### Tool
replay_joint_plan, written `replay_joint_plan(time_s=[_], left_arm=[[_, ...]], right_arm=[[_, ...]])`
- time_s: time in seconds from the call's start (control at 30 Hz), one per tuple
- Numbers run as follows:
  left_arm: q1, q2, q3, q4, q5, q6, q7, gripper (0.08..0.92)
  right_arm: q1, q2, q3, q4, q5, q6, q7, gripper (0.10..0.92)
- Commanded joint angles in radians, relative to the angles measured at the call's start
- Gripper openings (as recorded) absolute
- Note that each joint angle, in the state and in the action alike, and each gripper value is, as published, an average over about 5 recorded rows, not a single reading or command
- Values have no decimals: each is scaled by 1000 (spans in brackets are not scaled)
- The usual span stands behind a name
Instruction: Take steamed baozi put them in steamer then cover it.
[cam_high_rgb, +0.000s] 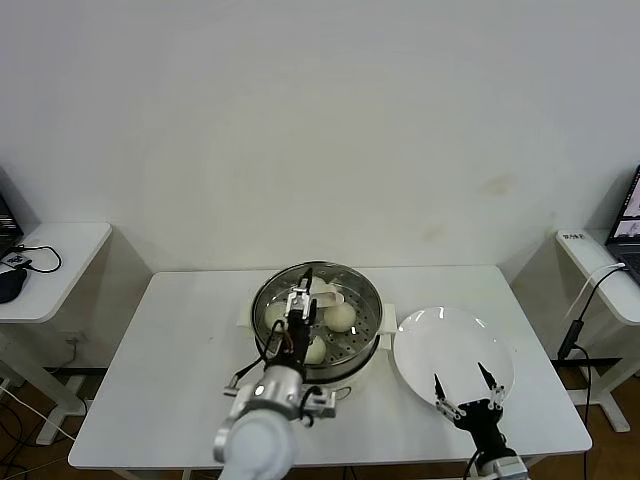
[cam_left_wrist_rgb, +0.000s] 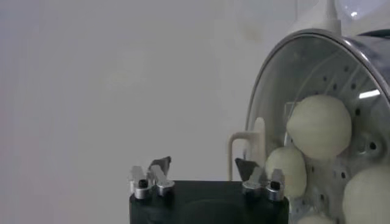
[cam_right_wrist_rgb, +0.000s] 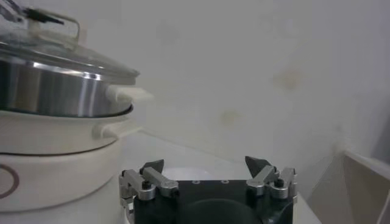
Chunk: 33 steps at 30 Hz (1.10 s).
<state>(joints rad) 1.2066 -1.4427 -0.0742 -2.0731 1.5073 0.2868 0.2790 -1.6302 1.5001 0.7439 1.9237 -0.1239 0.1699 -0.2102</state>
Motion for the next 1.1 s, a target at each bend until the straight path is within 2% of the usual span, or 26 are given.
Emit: replay_joint_plan(time_s=[0.03, 0.13, 0.23, 0.4, 0.6, 0.77, 1.1], left_arm=[[325, 141, -139, -280, -591, -64, -162, 819], [441, 178, -277, -248, -981, -223, -279, 822], [542, 165, -418, -185, -1254, -408, -351, 823], [640, 119, -515, -145, -1551, -454, -419, 823], [710, 80, -518, -105, -1625, -541, -433, 823], [728, 68, -512, -76, -1660, -546, -446, 823], [772, 65, -520, -60, -1667, -534, -448, 823]], right_arm=[[-9, -21, -10, -12, 26, 4, 1, 823], [-24, -53, -20, -11, 54, 6, -2, 823], [-36, -76, -39, 4, 65, 3, -5, 823], [-47, -80, -78, 23, 64, -12, -9, 823], [-112, -117, -115, 60, 159, -39, -13, 823], [-166, -140, -117, 107, 235, -87, -2, 823], [-234, -155, -105, 154, 215, -161, 41, 823]])
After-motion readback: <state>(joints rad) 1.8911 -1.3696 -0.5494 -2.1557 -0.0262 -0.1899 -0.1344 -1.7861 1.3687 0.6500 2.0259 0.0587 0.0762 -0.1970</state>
